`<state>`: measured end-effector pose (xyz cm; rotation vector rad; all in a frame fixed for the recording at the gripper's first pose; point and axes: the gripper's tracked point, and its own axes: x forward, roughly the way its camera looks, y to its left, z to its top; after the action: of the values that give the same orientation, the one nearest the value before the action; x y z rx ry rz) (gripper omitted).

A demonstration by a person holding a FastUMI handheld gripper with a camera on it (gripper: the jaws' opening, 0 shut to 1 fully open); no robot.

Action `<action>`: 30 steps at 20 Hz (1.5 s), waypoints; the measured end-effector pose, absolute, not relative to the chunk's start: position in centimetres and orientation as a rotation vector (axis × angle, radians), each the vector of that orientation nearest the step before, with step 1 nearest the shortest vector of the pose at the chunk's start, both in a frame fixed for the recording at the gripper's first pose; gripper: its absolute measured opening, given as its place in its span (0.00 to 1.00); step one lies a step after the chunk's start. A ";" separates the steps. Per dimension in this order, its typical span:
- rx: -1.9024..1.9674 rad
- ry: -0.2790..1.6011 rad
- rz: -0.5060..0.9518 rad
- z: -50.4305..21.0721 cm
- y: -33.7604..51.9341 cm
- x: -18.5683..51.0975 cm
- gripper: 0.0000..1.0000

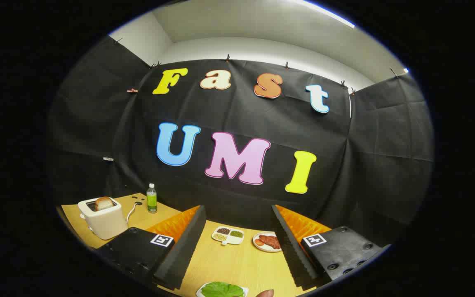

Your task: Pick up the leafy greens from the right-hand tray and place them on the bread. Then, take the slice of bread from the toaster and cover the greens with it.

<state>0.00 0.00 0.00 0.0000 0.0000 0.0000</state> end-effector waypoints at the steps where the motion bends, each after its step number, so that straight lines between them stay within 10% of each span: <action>1: 0.002 0.003 -0.002 -0.1 0.0 0.0 0.98; 22: 0.025 0.003 0.031 -0.1 0.0 -0.6 0.98; 30: 0.009 0.327 0.266 -9.8 2.1 -1.8 0.98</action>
<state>-1.79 2.06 -9.80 0.0091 0.3266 0.2662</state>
